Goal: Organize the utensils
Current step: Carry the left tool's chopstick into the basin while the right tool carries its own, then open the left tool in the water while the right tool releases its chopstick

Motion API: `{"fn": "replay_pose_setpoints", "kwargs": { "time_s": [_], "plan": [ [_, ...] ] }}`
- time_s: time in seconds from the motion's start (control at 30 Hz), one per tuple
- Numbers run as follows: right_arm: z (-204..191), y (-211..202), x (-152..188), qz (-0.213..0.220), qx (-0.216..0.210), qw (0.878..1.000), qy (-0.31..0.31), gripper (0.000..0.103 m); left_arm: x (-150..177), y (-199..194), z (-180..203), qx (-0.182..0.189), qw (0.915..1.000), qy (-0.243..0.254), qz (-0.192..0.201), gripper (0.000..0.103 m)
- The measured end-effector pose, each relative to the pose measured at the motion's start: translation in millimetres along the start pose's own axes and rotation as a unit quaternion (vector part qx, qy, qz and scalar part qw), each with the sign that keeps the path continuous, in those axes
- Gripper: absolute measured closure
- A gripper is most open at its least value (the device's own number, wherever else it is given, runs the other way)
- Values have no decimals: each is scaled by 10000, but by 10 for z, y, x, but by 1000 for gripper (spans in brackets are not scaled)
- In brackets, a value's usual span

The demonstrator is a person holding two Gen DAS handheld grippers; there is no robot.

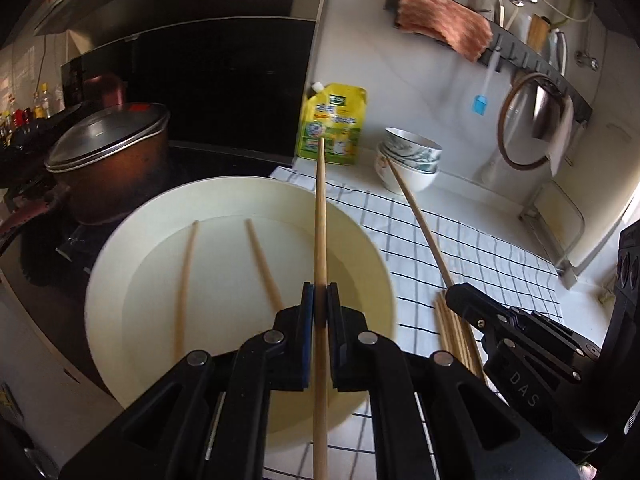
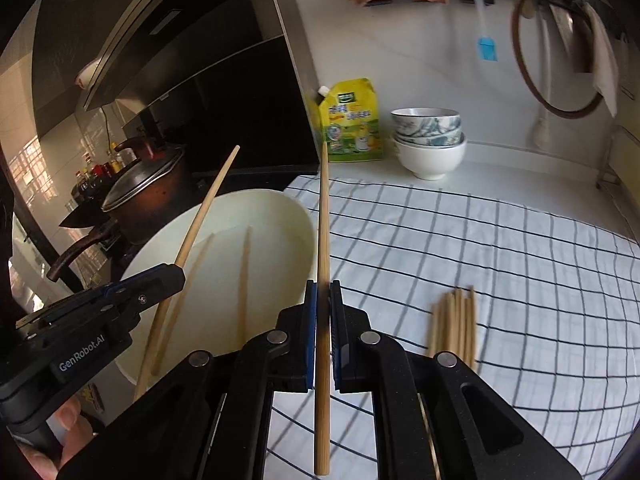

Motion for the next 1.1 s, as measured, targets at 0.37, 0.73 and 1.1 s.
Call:
{"fn": "replay_pose_setpoints", "kwargs": {
  "time_s": [0.37, 0.73, 1.1],
  "plan": [
    [-774, 837, -97, -797, -284, 9951, -509, 97, -43, 331, -877, -352, 9976, -532, -274, 96],
    [-789, 1106, 74, -1249, -144, 9908, -497, 97, 105, 619, -1062, -330, 9946, -677, -714, 95],
    [-684, 884, 85, -1008, -112, 9942, -357, 96, 142, 424, -1061, -512, 9951, -715, -460, 52]
  ]
}}
Point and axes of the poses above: each gripper's, at about its wrist camera, not at the fingertips, and y roughly the way its jaws point, z to its right, x to its underside, the point moved 3 cm from there along y, roughly the way its jaws point
